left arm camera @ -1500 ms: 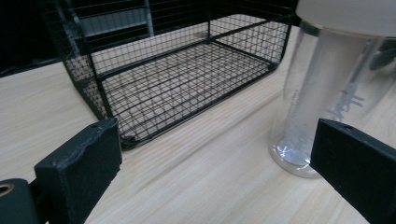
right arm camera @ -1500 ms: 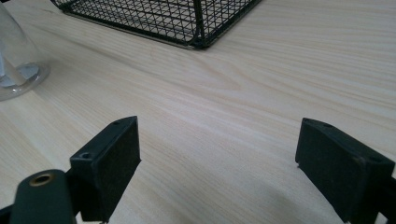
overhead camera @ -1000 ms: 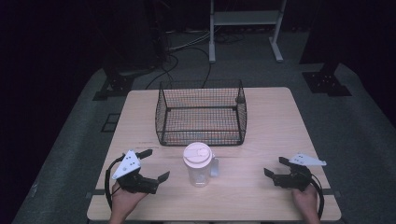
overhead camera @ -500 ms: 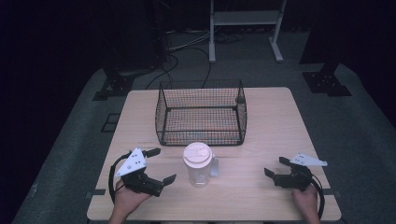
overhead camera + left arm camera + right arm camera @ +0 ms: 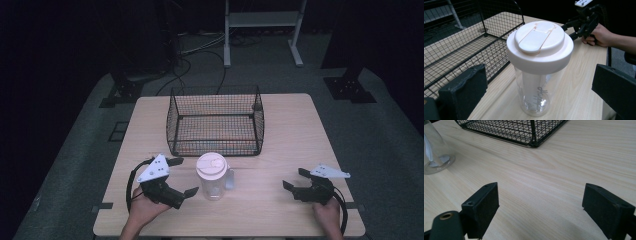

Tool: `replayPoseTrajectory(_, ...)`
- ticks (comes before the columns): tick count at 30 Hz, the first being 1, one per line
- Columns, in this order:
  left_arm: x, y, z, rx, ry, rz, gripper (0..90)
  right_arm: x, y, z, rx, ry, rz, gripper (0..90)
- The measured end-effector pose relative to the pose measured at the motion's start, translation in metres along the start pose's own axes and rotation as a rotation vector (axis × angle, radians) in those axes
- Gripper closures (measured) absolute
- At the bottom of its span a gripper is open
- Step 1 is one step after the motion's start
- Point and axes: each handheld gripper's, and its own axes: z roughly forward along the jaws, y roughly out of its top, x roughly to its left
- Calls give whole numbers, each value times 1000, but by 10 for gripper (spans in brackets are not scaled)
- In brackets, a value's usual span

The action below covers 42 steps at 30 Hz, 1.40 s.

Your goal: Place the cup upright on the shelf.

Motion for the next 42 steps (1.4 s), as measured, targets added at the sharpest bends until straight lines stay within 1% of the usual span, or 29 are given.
replayPoseTrajectory(2,0,0,2,6,-1,0,0,0,0,0,-1,0,0,129)
replayPoseTrajectory(3,2,1,6,17,-8,-1,0,0,0,0,-3,0,0,129)
replayPoseTrajectory(11,4,6,20,47,-39,-14,0,0,0,0,-2,2,0,129)
replayPoseTrajectory(14,4,7,23,59,-42,-12,0,0,0,0,-3,4,-1,129)
replayPoseTrajectory(15,5,7,24,59,-42,-10,0,0,0,0,-5,7,0,129)
replayPoseTrajectory(19,8,9,28,58,-51,-21,0,-1,0,-1,-7,10,3,129)
replayPoseTrajectory(22,8,10,32,72,-63,-22,0,-1,0,0,-6,10,4,129)
replayPoseTrajectory(24,7,11,35,92,-65,-11,0,-1,0,0,-5,11,3,129)
replayPoseTrajectory(26,7,11,40,110,-72,-10,0,-1,0,0,-5,11,3,129)
replayPoseTrajectory(30,7,12,45,122,-79,-7,0,-1,0,0,-4,10,3,129)
replayPoseTrajectory(31,8,13,49,138,-86,-7,0,-1,0,0,-3,10,3,129)
replayPoseTrajectory(33,8,13,52,146,-92,-6,0,-1,0,0,-4,9,4,129)
replayPoseTrajectory(34,8,15,55,164,-94,2,0,-1,0,0,-3,10,4,129)
replayPoseTrajectory(35,8,15,55,164,-94,2,0,-1,0,0,-3,10,4,129)
replayPoseTrajectory(38,8,18,59,184,-101,8,0,-1,0,0,-4,11,5,129)
replayPoseTrajectory(40,8,20,61,187,-99,13,0,-1,0,0,-3,12,3,129)
replayPoseTrajectory(42,9,22,64,198,-107,16,0,-1,0,0,-3,12,3,129)
